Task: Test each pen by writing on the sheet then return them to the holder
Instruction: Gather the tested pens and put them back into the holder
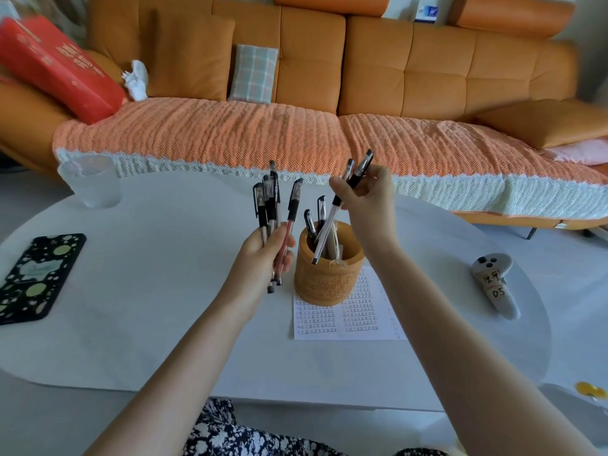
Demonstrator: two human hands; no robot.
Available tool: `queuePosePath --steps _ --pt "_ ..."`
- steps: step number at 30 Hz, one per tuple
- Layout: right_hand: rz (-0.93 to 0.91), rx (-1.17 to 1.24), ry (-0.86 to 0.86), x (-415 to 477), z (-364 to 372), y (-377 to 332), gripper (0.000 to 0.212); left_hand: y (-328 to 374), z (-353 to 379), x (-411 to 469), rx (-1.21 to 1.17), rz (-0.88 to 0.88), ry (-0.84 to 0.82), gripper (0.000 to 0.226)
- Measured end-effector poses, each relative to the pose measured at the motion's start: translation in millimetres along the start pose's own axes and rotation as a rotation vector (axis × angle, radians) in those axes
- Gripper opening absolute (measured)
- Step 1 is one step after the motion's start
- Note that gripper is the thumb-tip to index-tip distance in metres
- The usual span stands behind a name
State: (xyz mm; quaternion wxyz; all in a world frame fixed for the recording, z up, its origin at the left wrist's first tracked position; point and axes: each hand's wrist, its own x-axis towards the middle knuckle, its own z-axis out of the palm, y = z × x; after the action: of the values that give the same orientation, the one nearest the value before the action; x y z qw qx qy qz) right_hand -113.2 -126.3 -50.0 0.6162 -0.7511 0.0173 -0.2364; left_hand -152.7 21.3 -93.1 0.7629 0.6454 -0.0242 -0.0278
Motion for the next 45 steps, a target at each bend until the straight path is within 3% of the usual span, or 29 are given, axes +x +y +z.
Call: queuePosePath --steps 5,13,17,20,22,27,33,39,45 --pt "-0.091 0.013 0.085 8.4 0.2 -5.1 0.035 -1.2 -2.6 -2.0 0.046 -0.003 -0.011 0.02" --pt "-0.029 -0.339 -0.223 -1.9 2.3 9.6 0.023 -3.8 -0.7 -2.6 0.053 0.017 -0.027 0.02" --pt "-0.063 -0.484 -0.258 -5.1 0.6 14.1 0.03 -4.1 0.0 -2.9 0.044 0.022 -0.04 0.02" --pt "-0.076 -0.538 -0.206 -3.4 -2.6 12.4 0.052 -4.8 1.0 -4.2 0.068 0.05 -0.061 0.021" --pt "-0.087 -0.478 -0.166 -1.7 -6.0 9.3 0.052 -4.4 2.1 -5.2 0.07 0.063 -0.073 0.02" --pt "-0.101 -0.373 -0.136 -8.3 -6.3 -0.8 0.029 -3.0 6.2 -8.6 0.074 0.056 -0.093 0.022" --pt "0.042 -0.208 -0.304 -20.7 -4.9 -7.3 0.024 -0.9 11.4 -12.7 0.106 0.057 -0.158 0.023" --pt "0.027 -0.026 -0.105 -10.9 -20.6 -13.0 0.015 3.0 14.9 -9.2 0.08 0.031 -0.084 0.022" --pt "-0.082 -0.108 0.133 9.4 -43.6 -10.4 0.014 -0.5 14.0 -8.1 0.04 0.017 -0.089 0.016"
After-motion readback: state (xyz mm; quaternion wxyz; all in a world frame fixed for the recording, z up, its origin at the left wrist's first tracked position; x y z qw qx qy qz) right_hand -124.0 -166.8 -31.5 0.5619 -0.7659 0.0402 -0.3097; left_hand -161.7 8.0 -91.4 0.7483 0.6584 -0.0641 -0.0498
